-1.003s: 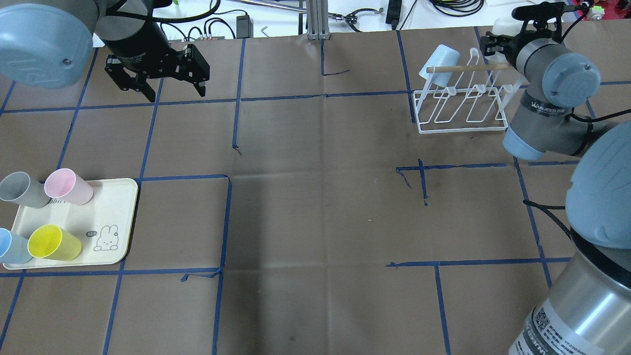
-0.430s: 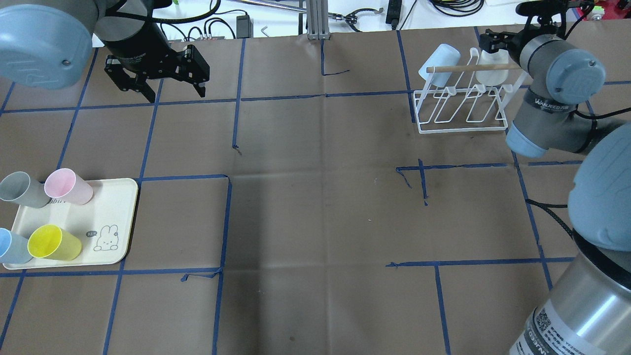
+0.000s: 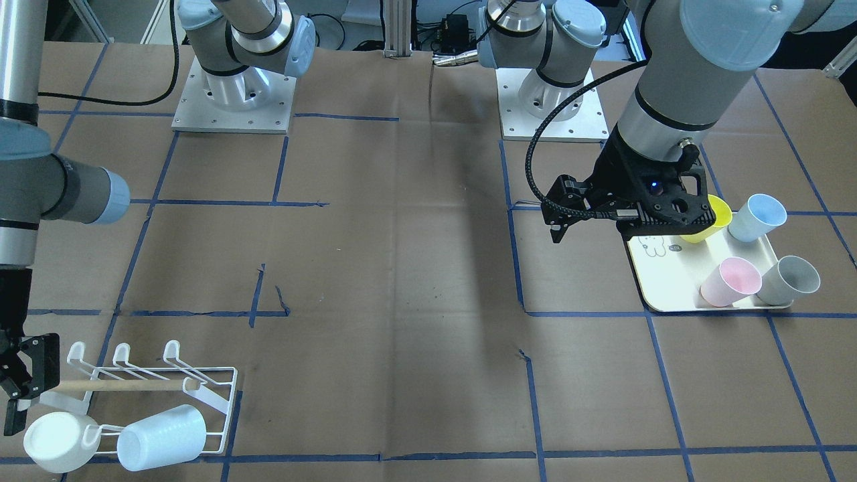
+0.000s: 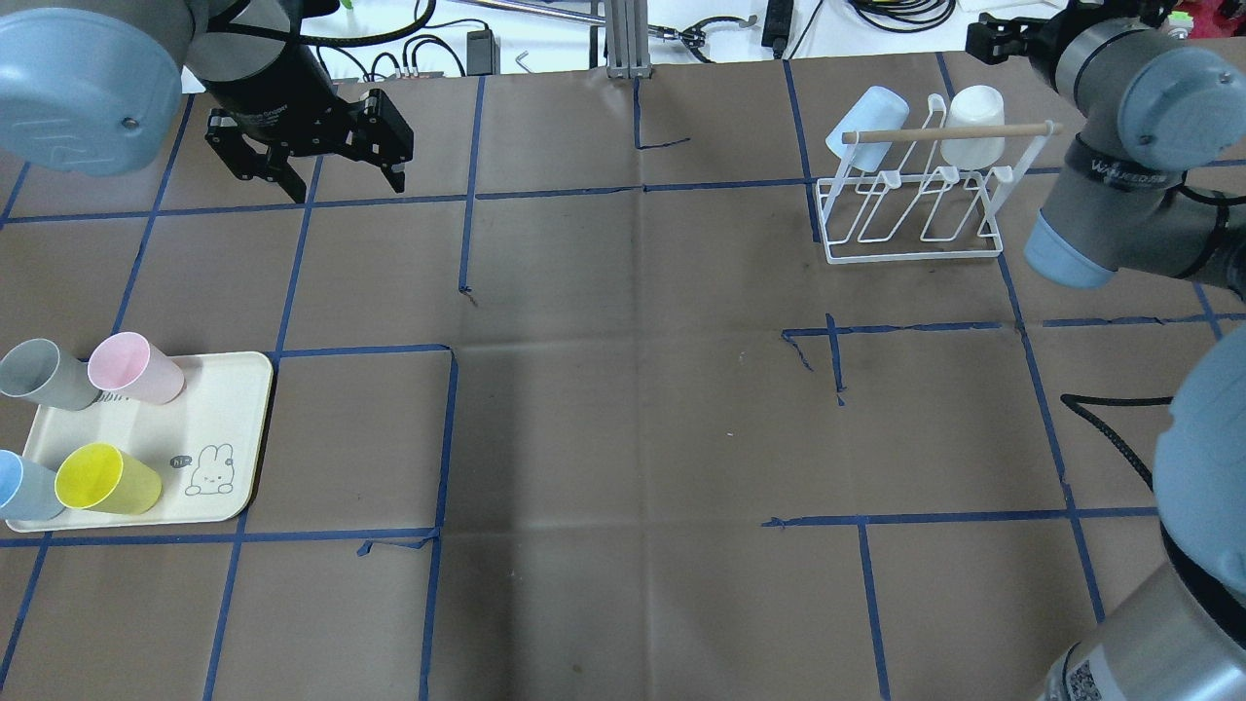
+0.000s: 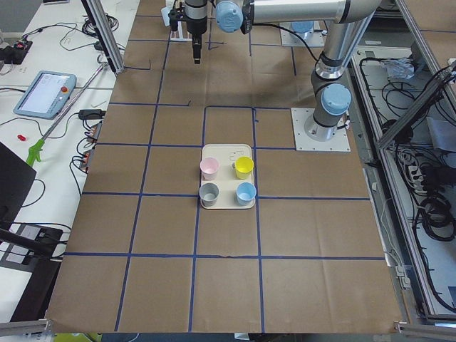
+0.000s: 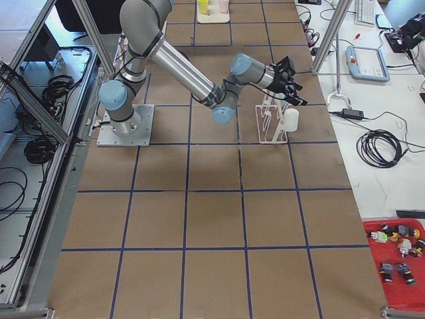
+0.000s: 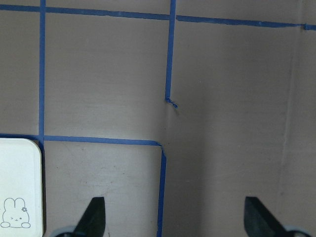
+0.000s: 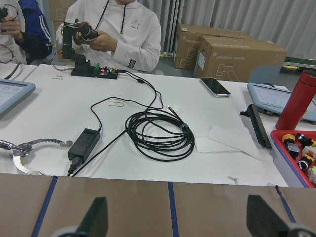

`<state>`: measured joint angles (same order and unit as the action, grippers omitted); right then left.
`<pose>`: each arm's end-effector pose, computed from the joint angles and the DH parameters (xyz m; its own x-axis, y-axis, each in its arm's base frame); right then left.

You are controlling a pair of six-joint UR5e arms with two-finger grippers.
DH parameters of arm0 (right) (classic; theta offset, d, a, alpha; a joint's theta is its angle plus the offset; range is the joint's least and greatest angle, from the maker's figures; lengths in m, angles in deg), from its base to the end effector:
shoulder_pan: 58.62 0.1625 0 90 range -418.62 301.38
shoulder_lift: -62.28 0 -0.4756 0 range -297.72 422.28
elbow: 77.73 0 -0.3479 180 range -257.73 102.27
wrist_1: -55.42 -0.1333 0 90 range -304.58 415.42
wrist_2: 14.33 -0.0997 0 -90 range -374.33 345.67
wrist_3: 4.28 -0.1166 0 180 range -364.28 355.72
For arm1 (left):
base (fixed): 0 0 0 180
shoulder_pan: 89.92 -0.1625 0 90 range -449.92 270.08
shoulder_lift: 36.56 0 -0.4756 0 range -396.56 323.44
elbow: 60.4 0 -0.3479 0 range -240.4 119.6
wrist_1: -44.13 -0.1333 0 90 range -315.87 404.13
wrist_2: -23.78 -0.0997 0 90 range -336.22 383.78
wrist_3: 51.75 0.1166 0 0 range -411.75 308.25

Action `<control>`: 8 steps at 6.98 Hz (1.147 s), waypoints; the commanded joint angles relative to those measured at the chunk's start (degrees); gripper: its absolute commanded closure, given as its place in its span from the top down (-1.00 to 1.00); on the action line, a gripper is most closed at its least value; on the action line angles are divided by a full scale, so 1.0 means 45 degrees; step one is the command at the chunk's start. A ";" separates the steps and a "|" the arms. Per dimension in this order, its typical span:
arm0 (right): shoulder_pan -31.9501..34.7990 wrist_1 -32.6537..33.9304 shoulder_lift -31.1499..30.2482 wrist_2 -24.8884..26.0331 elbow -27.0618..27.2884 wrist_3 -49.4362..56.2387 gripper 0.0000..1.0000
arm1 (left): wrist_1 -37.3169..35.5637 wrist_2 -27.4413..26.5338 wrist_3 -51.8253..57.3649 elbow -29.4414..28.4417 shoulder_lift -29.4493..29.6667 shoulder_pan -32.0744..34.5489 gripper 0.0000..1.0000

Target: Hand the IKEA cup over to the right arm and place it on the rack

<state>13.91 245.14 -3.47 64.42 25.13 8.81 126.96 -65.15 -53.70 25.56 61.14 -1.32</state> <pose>-0.0373 -0.6384 0.4221 -0.9932 0.0265 0.1137 -0.0891 0.4567 -0.8852 -0.1228 -0.5207 0.5013 -0.9981 -0.0572 0.0207 -0.0584 0.9965 -0.0606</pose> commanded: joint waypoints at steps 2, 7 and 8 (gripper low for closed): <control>0.0578 -0.4954 -0.2548 0.0099 -0.0006 0.0099 1.00 | 0.0012 -0.0003 0.0002 0.0019 -0.0012 0.0000 1.00; 0.1652 -1.5440 -0.4878 0.1829 -0.1523 -0.0251 1.00 | -0.0046 -0.0512 -0.0036 0.0000 0.0027 0.0078 1.00; 0.2060 -1.7916 -0.5248 0.1895 -0.2071 -0.1220 1.00 | -0.0046 -0.0434 -0.0095 0.0000 0.0046 0.0098 1.00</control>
<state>21.47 177.43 -25.25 71.44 18.91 6.91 126.77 -67.38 -53.87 25.60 61.27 -0.98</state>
